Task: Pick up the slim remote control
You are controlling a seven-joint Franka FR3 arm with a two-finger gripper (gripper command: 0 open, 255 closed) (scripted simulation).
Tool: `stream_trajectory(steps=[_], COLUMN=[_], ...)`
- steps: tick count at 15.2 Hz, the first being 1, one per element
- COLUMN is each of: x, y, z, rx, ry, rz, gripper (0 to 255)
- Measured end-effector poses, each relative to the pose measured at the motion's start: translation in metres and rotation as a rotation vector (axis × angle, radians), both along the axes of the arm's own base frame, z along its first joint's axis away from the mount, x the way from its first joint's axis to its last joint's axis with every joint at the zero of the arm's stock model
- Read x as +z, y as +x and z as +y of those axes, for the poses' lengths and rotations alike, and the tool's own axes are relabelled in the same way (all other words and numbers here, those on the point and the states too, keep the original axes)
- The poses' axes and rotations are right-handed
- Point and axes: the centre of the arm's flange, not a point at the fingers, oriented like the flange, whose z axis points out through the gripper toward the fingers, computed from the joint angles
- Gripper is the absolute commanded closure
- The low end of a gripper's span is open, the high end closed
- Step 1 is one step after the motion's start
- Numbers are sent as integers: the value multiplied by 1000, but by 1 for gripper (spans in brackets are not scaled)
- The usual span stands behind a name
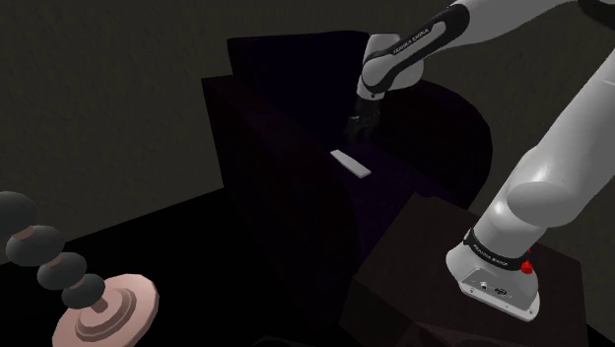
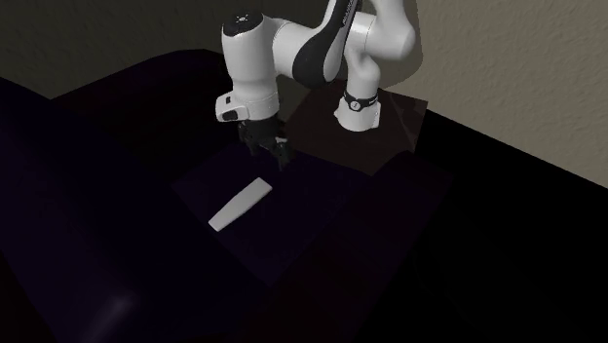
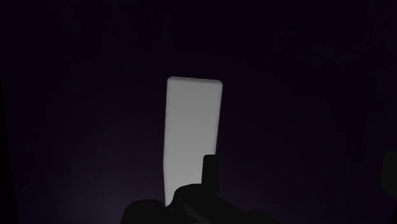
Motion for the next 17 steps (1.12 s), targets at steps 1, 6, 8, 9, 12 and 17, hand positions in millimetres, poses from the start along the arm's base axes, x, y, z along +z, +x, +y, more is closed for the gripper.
stream_trajectory(steps=[1,6,8,9,12,17], x=[-12,-63,-86,-96,-123,-153], y=[7,37,46,51,67,71], z=[-5,-36,-46,-53,-73,-77], rx=[-10,-62,-82,-93,-121,-130], ry=[-3,-20,-27,-31,-41,-43], rz=[2,15,20,23,30,32], gripper=[0,0,0,0,0,0])
